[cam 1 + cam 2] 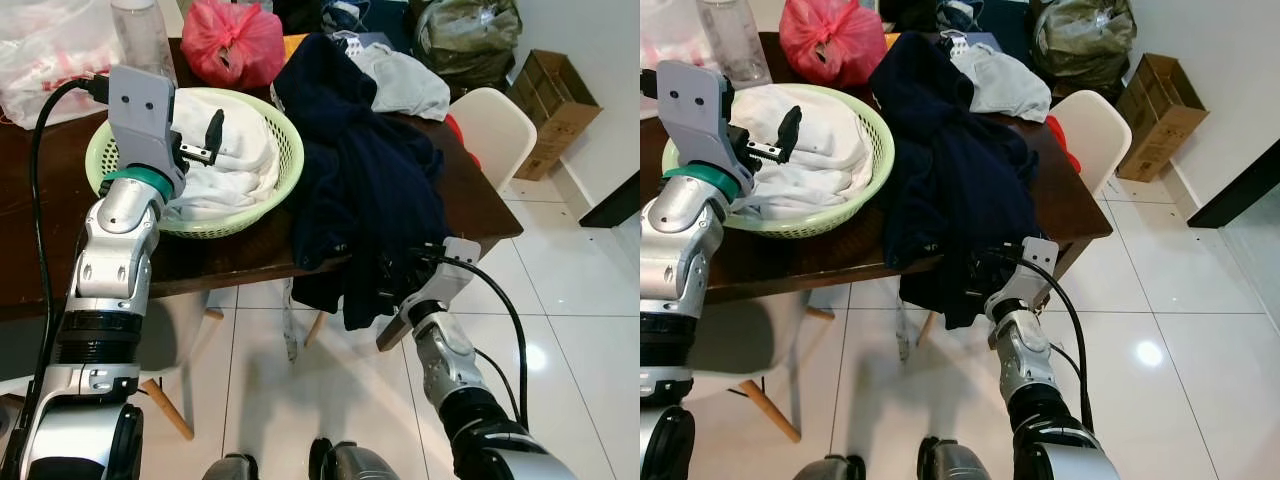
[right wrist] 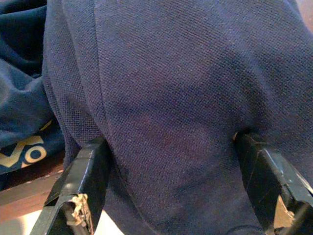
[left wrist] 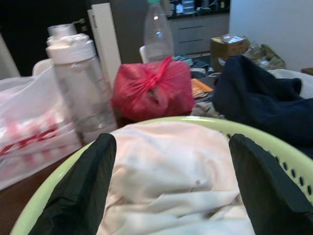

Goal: Hang hanger

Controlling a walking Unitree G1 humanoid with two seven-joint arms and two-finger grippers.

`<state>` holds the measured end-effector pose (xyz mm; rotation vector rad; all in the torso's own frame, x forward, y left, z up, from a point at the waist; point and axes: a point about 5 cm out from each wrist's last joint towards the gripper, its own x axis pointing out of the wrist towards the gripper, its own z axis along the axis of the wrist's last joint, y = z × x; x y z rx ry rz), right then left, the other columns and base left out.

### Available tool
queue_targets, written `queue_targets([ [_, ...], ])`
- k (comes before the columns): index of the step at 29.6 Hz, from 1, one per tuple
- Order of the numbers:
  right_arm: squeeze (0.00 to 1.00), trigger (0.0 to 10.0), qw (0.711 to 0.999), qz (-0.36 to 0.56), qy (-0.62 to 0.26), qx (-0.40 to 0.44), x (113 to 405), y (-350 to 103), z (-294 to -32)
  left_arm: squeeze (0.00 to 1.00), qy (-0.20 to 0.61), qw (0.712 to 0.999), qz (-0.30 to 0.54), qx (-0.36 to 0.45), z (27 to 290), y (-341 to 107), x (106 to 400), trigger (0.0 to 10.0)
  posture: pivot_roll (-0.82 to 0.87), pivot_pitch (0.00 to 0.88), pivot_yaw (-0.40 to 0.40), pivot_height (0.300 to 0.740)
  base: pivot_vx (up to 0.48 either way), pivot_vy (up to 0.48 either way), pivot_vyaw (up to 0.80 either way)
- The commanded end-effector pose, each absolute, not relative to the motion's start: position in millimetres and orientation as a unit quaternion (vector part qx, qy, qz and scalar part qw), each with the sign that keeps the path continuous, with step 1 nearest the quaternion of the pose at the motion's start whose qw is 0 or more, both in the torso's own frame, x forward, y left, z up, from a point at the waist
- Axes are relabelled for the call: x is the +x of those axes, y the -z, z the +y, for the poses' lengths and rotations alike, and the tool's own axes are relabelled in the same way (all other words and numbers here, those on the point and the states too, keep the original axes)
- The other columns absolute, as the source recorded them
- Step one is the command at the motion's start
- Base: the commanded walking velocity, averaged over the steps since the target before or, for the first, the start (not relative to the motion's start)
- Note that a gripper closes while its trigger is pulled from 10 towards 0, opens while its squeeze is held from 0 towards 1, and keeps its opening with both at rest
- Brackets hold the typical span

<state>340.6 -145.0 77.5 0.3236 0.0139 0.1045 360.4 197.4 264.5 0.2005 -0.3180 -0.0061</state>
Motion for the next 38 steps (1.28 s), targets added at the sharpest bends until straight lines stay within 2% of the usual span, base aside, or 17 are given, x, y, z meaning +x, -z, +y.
queue_targets([
  [1, 0.00, 10.0, 0.987, 0.025, -0.049, 0.152, 338.2, -71.1, -147.8, 0.00, 0.001, 0.985, -0.146, 0.096, 199.0, -261.4, 362.1, 10.0, 0.06, 0.084, -0.035, 0.740, 0.000, 0.000, 0.00],
  [4, 0.00, 10.0, 0.989, 0.042, -0.055, 0.130, 334.1, -64.0, -150.3, 0.00, 0.001, 0.985, -0.143, 0.097, 200.6, -260.1, 361.1, 10.0, 0.06, 0.084, -0.037, 0.740, 0.000, 0.000, 0.00],
  [5, 0.00, 10.0, 0.990, 0.085, -0.050, 0.102, 324.3, -47.0, -159.7, 0.00, 0.001, 0.987, -0.132, 0.088, 204.8, -254.9, 359.2, 10.0, 0.06, 0.087, -0.039, 0.740, 0.000, 0.000, 0.00],
  [7, 0.00, 10.0, 0.990, 0.085, -0.050, 0.102, 324.3, -47.0, -159.7, 0.00, 0.001, 0.987, -0.132, 0.088, 204.8, -254.9, 359.2, 10.0, 0.06, 0.087, -0.039, 0.740, 0.000, 0.000, 0.00],
  [12, 0.00, 10.0, 0.989, 0.135, -0.017, 0.062, 311.1, -28.1, -179.7, 0.00, -0.004, 0.991, -0.105, 0.088, 213.0, -246.2, 360.2, 10.0, 0.05, 0.090, -0.040, 0.740, 0.000, 0.000, 0.00],
  [21, 0.00, 10.0, 0.982, 0.185, 0.006, 0.031, 302.3, -14.2, -188.9, 0.00, 0.033, 0.990, -0.094, 0.104, 211.9, -247.4, 368.5, 10.0, 0.05, 0.090, -0.046, 0.740, 0.000, 0.000, 0.00],
  [26, 0.00, 10.0, 0.968, 0.252, -0.007, 0.004, 288.1, 5.5, -187.8, 0.00, 0.047, 0.994, -0.039, 0.094, 219.5, -246.5, 385.5, 10.0, 0.05, 0.090, -0.052, 0.740, 0.000, 0.000, 0.00],
  [29, 0.00, 10.0, 0.967, 0.256, -0.008, 0.004, 286.7, 7.0, -187.8, 0.00, 0.047, 0.994, -0.025, 0.097, 221.0, -246.6, 388.2, 10.0, 0.05, 0.091, -0.051, 0.740, 0.000, 0.000, 0.00],
  [31, 0.00, 10.0, 0.966, 0.259, -0.005, 0.008, 285.4, 8.3, -188.3, 0.00, 0.034, 0.995, 0.013, 0.092, 226.1, -247.1, 394.0, 10.0, 0.05, 0.090, -0.048, 0.740, 0.000, 0.000, 0.00],
  [34, 0.00, 10.0, 0.966, 0.260, -0.003, 0.010, 285.0, 8.7, -188.3, 0.00, 0.009, 0.996, 0.067, 0.059, 235.1, -242.4, 398.8, 10.0, 0.05, 0.091, -0.049, 0.740, 0.000, 0.000, 0.00],
  [38, 0.00, 10.0, 0.966, 0.259, -0.005, 0.010, 286.5, 7.5, -186.9, 0.00, 0.020, 0.993, 0.119, 0.002, 235.1, -235.3, 402.6, 10.0, 0.05, 0.094, -0.054, 0.740, 0.000, 0.000, 0.00],
])
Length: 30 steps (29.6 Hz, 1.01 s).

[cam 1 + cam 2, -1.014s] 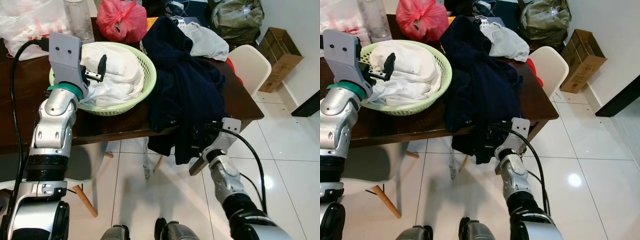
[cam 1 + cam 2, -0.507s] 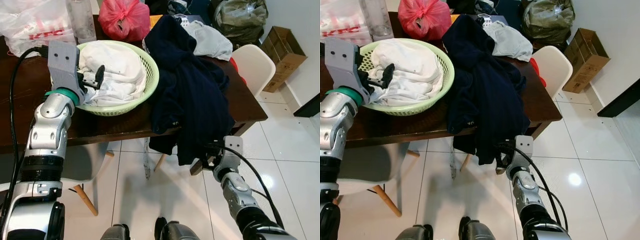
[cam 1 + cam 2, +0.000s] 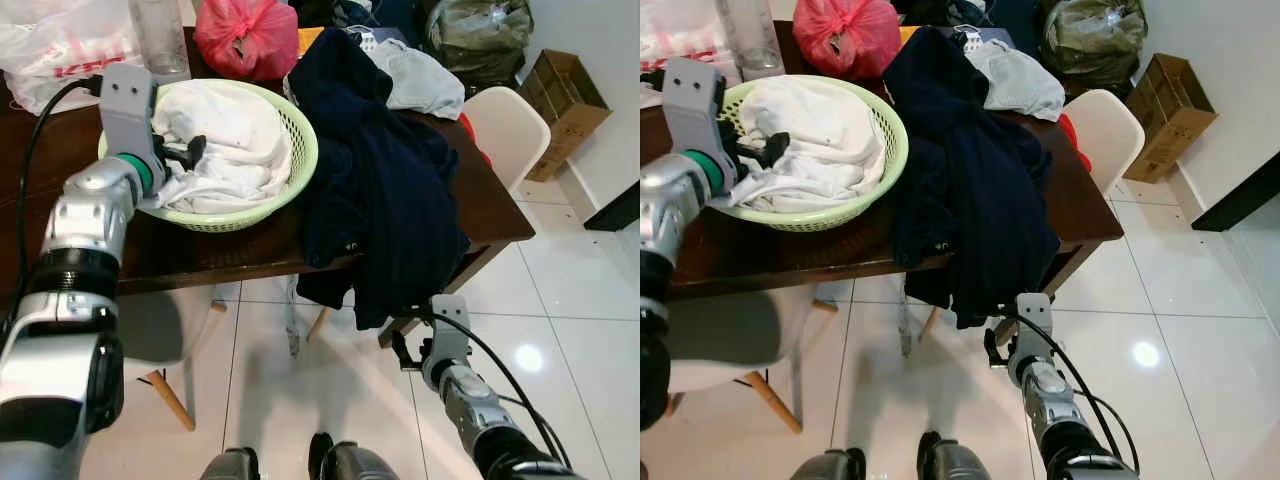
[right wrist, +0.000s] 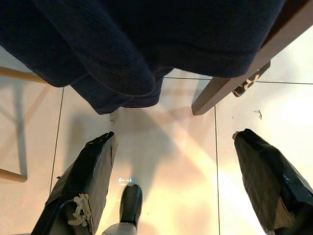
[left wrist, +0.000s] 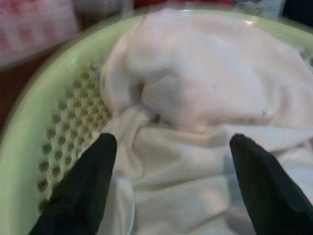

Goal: Hang hanger

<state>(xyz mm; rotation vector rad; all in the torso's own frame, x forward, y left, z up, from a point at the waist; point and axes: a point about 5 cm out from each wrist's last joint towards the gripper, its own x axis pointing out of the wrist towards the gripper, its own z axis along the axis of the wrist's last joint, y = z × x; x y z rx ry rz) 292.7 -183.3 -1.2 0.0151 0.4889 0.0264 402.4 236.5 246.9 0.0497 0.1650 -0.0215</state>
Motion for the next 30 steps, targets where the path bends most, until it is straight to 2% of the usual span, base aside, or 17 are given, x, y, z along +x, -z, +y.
queue_targets([
  [1, 0.00, 10.0, 0.966, 0.259, -0.005, 0.010, 286.5, 7.5, -186.9, 0.00, 0.020, 0.993, 0.119, 0.002, 235.1, -235.3, 402.6, 10.0, 0.05, 0.094, -0.054, 0.740, 0.000, 0.000, 0.00],
  [20, 0.00, 10.0, 0.972, 0.235, -0.009, 0.024, 301.0, -6.2, -183.2, 0.00, 0.065, 0.977, 0.198, 0.041, 235.4, -235.1, 406.5, 10.0, 0.05, 0.105, -0.061, 0.740, 0.000, 0.000, 0.00],
  [21, 0.00, 10.0, 0.972, 0.234, -0.008, 0.026, 301.5, -6.7, -183.1, 0.00, 0.070, 0.977, 0.200, 0.035, 234.8, -233.9, 406.4, 4.2, 0.05, 0.105, -0.061, 0.740, 0.000, 0.000, 0.00],
  [23, 0.00, 10.0, 0.972, 0.234, -0.008, 0.027, 301.8, -7.1, -183.1, 0.00, 0.073, 0.976, 0.202, 0.031, 234.3, -233.1, 406.3, 4.2, 0.05, 0.105, -0.061, 0.740, 0.000, 0.000, 0.00],
  [24, 0.00, 10.0, 0.972, 0.233, -0.007, 0.027, 302.2, -7.5, -183.0, 0.00, 0.080, 0.976, 0.203, 0.025, 233.3, -232.6, 406.3, 0.0, 0.05, 0.105, -0.060, 0.740, 0.000, 0.000, 0.00],
  [30, 0.00, 10.0, 0.972, 0.231, -0.006, 0.029, 303.1, -8.3, -182.7, 0.00, 0.094, 0.975, 0.203, 0.018, 231.3, -232.6, 406.5, 0.0, 0.05, 0.106, -0.060, 0.740, 0.000, 0.000, 0.00],
])
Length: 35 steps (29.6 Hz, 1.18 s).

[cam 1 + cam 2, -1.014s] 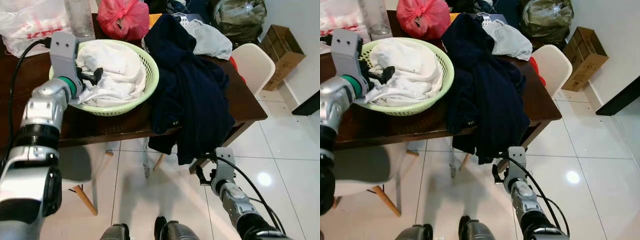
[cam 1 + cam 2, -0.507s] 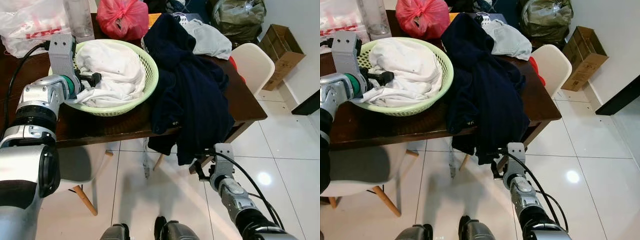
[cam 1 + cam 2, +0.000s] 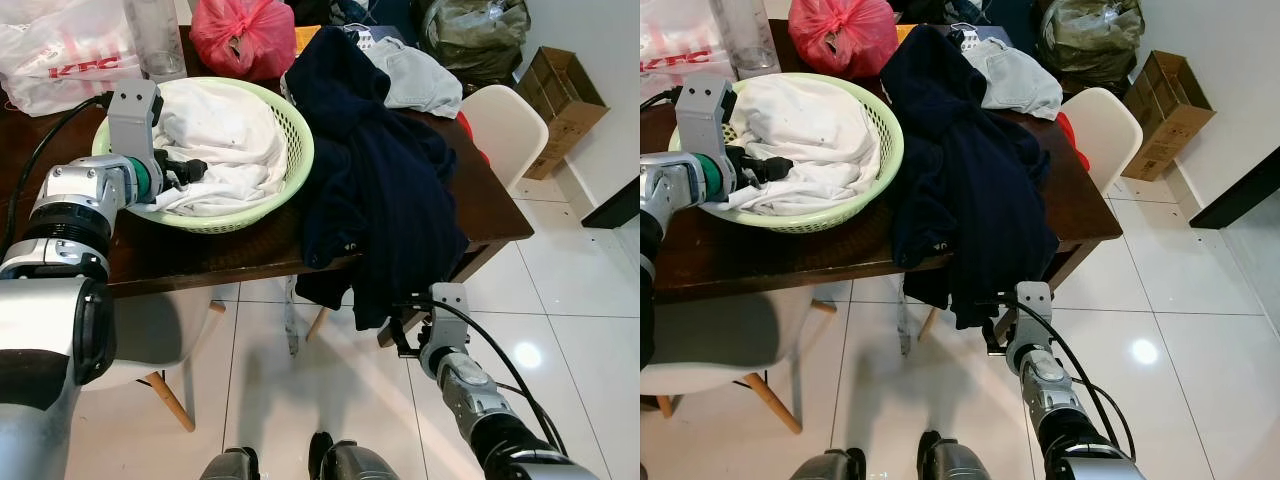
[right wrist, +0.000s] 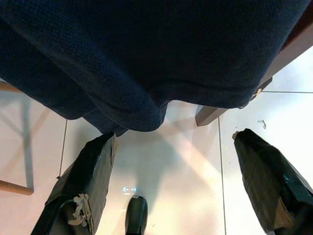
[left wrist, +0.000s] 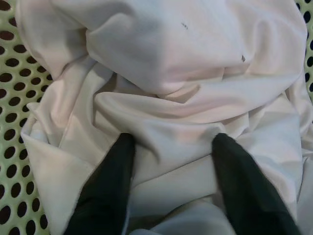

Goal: Hang hanger

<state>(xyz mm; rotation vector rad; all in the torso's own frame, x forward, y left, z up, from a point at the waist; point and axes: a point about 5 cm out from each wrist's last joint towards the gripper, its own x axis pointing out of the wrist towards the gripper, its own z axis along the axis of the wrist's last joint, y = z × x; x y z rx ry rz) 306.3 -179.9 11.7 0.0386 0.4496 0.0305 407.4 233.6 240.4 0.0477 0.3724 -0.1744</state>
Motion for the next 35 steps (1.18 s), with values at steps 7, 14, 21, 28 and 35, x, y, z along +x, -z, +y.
queue_targets([
  [7, 0.00, 10.0, 0.973, 0.229, -0.003, 0.032, 303.7, -8.8, -181.7, 0.00, 0.096, 0.974, 0.204, 0.025, 233.2, -233.5, 406.4, 0.0, 0.05, 0.106, -0.058, 0.740, 0.000, 0.000, 0.00],
  [14, 0.00, 10.0, 0.973, 0.228, -0.002, 0.034, 303.8, -9.0, -181.2, 0.00, 0.097, 0.974, 0.204, 0.025, 234.2, -234.0, 406.3, 0.0, 0.05, 0.105, -0.057, 0.740, 0.000, 0.000, 0.00],
  [21, 0.00, 10.0, 0.974, 0.223, 0.005, 0.040, 304.9, -10.2, -181.6, 0.00, 0.108, 0.976, 0.184, 0.041, 233.7, -243.8, 407.8, 0.0, 0.05, 0.105, -0.054, 0.740, 0.000, 0.000, 0.00],
  [28, 0.00, 10.0, 0.976, 0.213, 0.011, 0.046, 307.1, -13.3, -181.9, 0.00, 0.116, 0.989, 0.056, 0.069, 222.0, -278.7, 414.7, 0.0, 0.05, 0.109, -0.048, 0.740, 0.000, 0.000, 0.00],
  [35, 0.00, 10.0, 0.977, 0.206, 0.017, 0.052, 308.1, -15.1, -182.7, 0.00, 0.131, 0.983, -0.102, 0.077, 199.8, -326.6, 411.5, 0.0, 0.05, 0.111, -0.044, 0.740, 0.000, 0.000, 0.00],
])
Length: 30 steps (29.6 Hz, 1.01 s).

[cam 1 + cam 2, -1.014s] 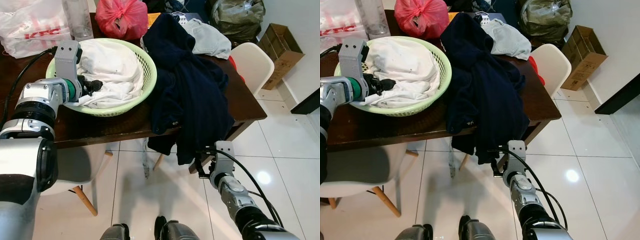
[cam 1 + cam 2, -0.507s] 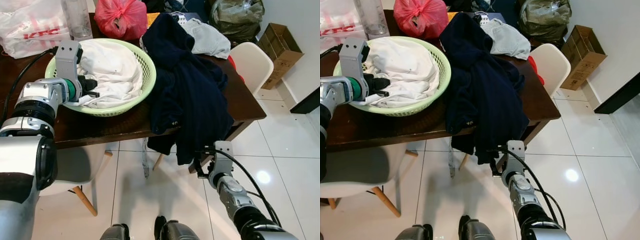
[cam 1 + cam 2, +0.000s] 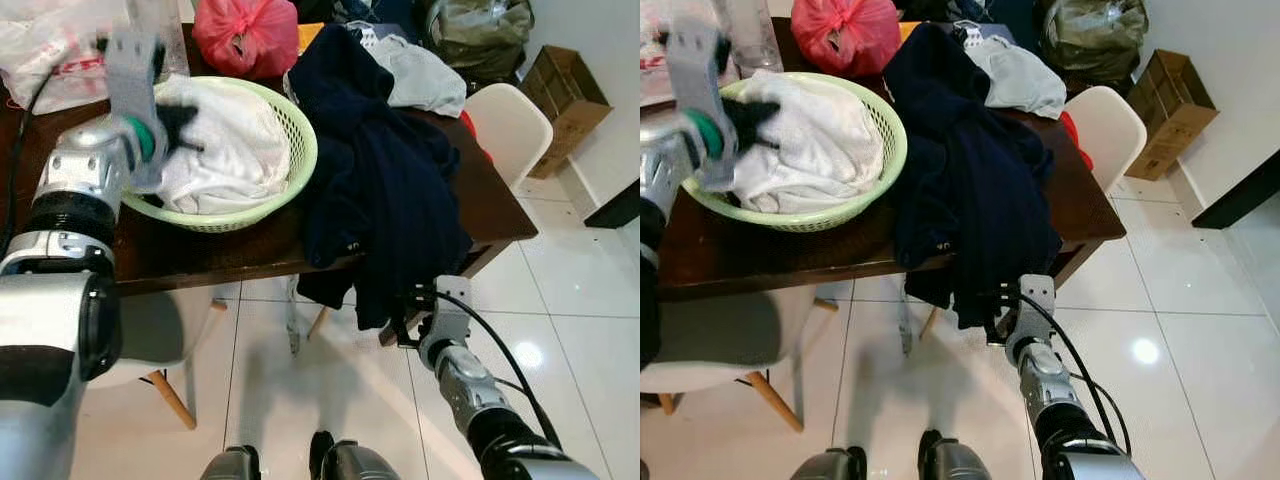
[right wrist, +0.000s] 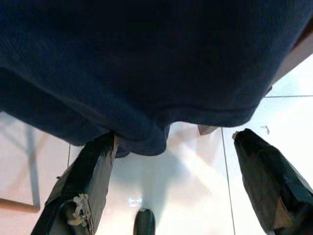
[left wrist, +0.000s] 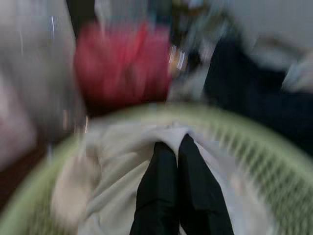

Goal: Hang hanger

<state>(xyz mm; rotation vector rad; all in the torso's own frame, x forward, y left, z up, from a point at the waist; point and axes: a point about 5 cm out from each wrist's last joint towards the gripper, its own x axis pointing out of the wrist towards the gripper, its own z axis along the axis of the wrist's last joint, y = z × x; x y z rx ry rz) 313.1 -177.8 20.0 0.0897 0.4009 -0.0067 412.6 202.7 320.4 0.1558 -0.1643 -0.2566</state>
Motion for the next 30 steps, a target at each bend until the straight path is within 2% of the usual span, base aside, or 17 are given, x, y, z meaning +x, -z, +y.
queue_targets([
  [1, 0.00, 10.0, 0.977, 0.205, 0.018, 0.053, 307.9, -15.0, -182.7, 0.00, 0.144, 0.976, -0.149, 0.064, 192.2, -340.5, 406.7, 0.0, 0.05, 0.112, -0.043, 0.740, 0.000, 0.000, 0.00],
  [3, 0.00, 10.0, 0.977, 0.205, 0.019, 0.053, 307.8, -14.9, -182.7, 0.00, 0.152, 0.971, -0.176, 0.054, 187.6, -348.4, 402.7, 0.0, 0.05, 0.112, -0.043, 0.740, 0.000, 0.000, 0.00],
  [9, 0.00, 10.0, 0.977, 0.205, 0.019, 0.053, 307.7, -14.8, -182.8, 0.00, 0.154, 0.968, -0.192, 0.051, 185.5, -351.6, 400.7, 0.0, 0.05, 0.112, -0.043, 0.740, 0.000, 0.000, 0.00],
  [11, 0.00, 10.0, 0.978, 0.200, 0.021, 0.057, 308.5, -16.1, -181.9, 0.00, 0.216, 0.922, -0.320, 0.034, 154.5, -362.2, 372.8, 0.0, 0.05, 0.110, -0.045, 0.740, 0.000, 0.000, 0.00],
  [13, 0.00, 10.0, 0.978, 0.200, 0.021, 0.057, 308.5, -16.1, -181.9, 0.00, 0.216, 0.922, -0.320, 0.034, 154.5, -362.2, 372.8, 0.0, 0.05, 0.110, -0.045, 0.740, 0.000, 0.000, 0.00],
  [15, 0.00, 10.0, 0.981, 0.178, 0.026, 0.068, 311.9, -21.8, -182.5, 0.00, 0.221, 0.884, -0.413, 0.011, 142.7, -368.5, 347.0, 0.0, 0.05, 0.106, -0.043, 0.740, 0.000, 0.000, 0.00],
  [17, 0.00, 10.0, 0.983, 0.169, 0.027, 0.072, 313.1, -24.0, -182.8, 0.00, 0.212, 0.880, -0.425, 0.004, 142.5, -368.8, 343.4, 0.0, 0.05, 0.106, -0.043, 0.740, 0.000, 0.000, 0.00],
  [20, 0.00, 10.0, 0.985, 0.146, 0.021, 0.086, 315.9, -29.6, -181.1, 0.00, 0.194, 0.890, -0.412, 0.008, 142.8, -361.2, 343.5, 0.0, 0.05, 0.101, -0.046, 0.740, 0.000, 0.000, 0.00],
  [21, 0.00, 10.0, 0.986, 0.140, 0.019, 0.089, 316.5, -30.9, -180.1, 0.00, 0.190, 0.896, -0.402, 0.013, 142.3, -356.9, 343.2, 1.3, 0.05, 0.101, -0.046, 0.740, 0.000, 0.000, 0.00],
  [23, 0.00, 10.0, 0.986, 0.140, 0.019, 0.089, 316.5, -30.9, -180.1, 0.00, 0.190, 0.896, -0.402, 0.013, 142.3, -356.9, 343.2, 1.3, 0.05, 0.101, -0.046, 0.740, 0.000, 0.000, 0.00],
  [24, 0.00, 10.0, 0.986, 0.136, 0.015, 0.091, 316.9, -31.7, -178.8, 0.00, 0.186, 0.901, -0.392, 0.019, 141.6, -352.9, 343.0, 10.0, 0.05, 0.097, -0.046, 0.740, 0.000, 0.000, 0.00],
  [30, 0.00, 10.0, 0.987, 0.129, 0.005, 0.098, 317.5, -32.9, -174.8, 0.00, 0.185, 0.904, -0.382, 0.051, 137.9, -345.3, 342.0, 10.0, 0.05, 0.089, -0.048, 0.740, 0.000, 0.000, 0.00],
])
